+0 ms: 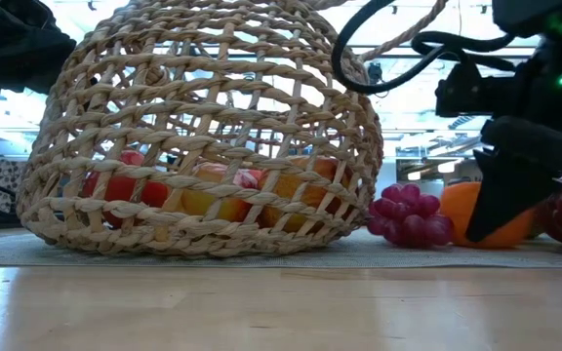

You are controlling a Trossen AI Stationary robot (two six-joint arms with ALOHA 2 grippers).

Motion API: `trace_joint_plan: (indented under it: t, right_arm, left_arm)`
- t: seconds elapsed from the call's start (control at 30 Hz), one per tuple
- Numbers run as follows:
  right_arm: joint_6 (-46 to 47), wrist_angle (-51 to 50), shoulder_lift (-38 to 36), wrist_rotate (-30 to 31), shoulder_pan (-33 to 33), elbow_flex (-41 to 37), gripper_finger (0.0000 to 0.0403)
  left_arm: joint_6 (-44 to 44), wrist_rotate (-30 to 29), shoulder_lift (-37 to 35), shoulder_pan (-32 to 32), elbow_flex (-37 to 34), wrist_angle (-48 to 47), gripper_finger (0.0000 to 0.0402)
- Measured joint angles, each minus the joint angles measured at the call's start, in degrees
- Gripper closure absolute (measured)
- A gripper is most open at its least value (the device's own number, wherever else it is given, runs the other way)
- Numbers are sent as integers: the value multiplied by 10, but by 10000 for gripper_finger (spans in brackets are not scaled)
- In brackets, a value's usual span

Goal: Build produce basket
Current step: Put the orange into the basket

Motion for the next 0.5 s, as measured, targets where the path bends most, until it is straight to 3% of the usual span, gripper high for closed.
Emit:
trace_joint_plan:
  t: [0.3,0.5]
  right_arm:
    - [-17,1,0,-3,-4,5,74]
    - [-77,-7,0,7,16,70,74]
  left_arm:
    - [0,0,0,0,0,0,366]
    - [0,0,0,0,0,0,373]
